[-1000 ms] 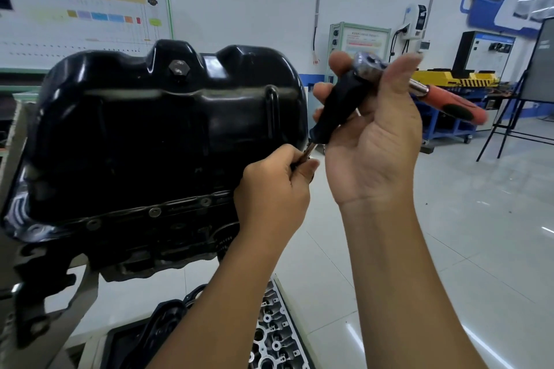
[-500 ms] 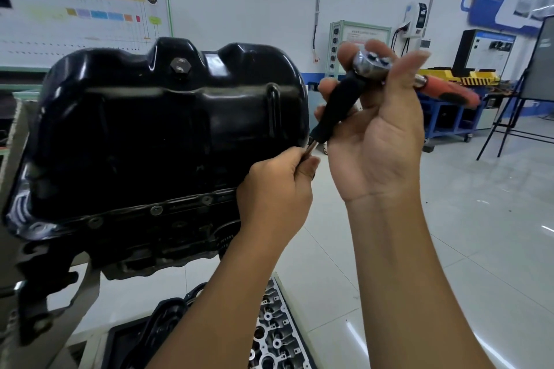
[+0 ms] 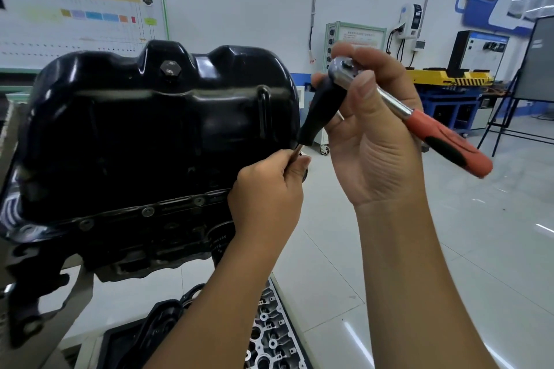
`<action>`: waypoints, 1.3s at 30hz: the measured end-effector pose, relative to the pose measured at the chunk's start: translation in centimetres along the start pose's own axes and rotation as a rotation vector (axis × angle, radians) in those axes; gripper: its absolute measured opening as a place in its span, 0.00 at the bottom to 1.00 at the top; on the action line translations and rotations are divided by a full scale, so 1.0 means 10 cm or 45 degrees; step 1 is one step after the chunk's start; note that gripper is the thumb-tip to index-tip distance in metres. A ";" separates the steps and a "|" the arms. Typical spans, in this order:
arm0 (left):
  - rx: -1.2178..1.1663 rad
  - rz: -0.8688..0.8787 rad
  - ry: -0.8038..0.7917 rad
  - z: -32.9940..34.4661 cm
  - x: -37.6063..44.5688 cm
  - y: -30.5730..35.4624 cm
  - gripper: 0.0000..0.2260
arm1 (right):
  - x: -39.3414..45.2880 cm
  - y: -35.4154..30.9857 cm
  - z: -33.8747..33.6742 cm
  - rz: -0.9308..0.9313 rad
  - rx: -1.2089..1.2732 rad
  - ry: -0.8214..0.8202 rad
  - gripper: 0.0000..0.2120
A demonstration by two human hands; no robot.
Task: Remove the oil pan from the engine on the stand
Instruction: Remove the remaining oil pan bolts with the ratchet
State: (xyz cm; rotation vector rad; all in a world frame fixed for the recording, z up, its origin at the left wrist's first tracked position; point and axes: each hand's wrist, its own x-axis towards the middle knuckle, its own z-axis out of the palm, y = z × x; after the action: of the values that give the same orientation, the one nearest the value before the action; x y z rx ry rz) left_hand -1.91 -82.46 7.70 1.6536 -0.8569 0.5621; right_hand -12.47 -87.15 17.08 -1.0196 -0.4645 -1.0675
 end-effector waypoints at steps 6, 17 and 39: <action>-0.080 0.091 -0.188 -0.08 0.04 -0.06 0.13 | 0.00 0.04 0.00 0.123 0.054 0.117 0.14; -0.060 0.133 0.095 -0.01 0.02 -0.03 0.07 | -0.01 0.10 0.07 0.076 0.163 0.163 0.10; -0.224 0.086 0.019 0.04 0.09 -0.16 0.07 | 0.03 0.14 0.05 0.023 0.233 0.100 0.14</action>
State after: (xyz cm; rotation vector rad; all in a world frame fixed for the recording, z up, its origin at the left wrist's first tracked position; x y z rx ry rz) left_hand -0.20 -82.91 7.27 1.4642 -0.9272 0.5292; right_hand -11.06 -86.73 16.92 -0.8160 -0.4788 -1.0252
